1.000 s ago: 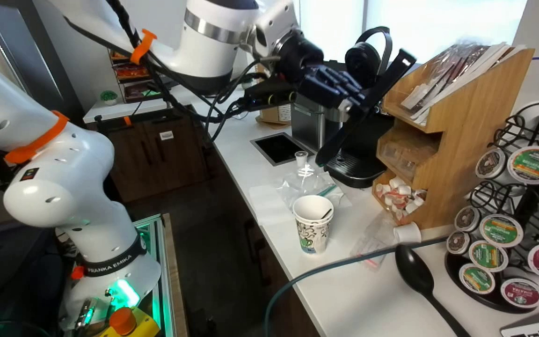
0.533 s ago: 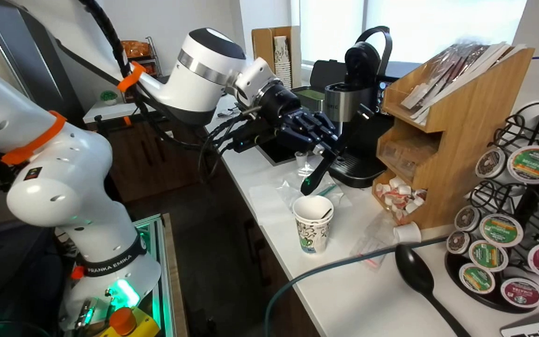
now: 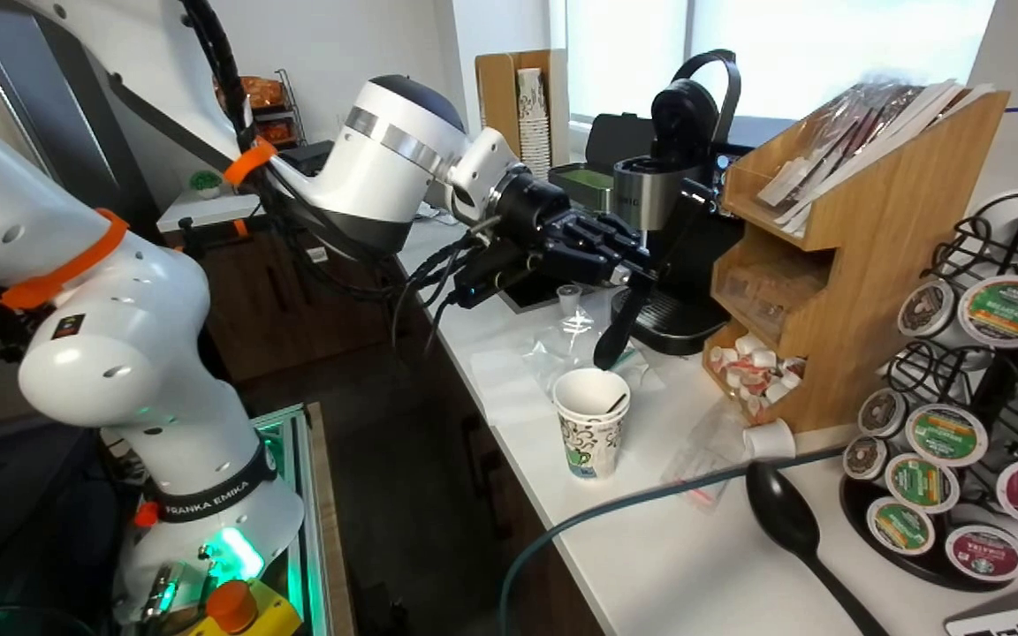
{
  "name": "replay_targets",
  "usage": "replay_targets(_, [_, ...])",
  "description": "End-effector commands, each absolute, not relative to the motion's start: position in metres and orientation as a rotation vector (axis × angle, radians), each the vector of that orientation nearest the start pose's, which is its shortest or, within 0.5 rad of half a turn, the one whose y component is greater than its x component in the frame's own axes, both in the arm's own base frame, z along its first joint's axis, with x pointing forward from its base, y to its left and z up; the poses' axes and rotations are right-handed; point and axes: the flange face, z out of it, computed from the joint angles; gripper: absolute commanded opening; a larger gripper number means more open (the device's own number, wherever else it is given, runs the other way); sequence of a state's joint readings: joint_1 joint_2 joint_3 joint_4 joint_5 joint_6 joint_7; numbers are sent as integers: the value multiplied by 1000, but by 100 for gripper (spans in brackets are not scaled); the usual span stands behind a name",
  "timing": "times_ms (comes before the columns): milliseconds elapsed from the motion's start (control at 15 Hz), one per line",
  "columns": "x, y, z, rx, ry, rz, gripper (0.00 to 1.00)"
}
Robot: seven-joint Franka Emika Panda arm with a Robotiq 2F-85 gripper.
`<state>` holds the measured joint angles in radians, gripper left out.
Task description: Put the black tongs in the coffee cup.
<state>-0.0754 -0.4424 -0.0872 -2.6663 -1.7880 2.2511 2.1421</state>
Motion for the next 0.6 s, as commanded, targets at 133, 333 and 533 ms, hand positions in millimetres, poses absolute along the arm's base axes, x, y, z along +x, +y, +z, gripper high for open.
replay_targets(133, [382,-101,376,1842,-1000,1341,7])
replay_targets(333, [378,-100,365,1863,-995,1322,7])
replay_targets(533, [379,-90,351,1905,-958,1306,7])
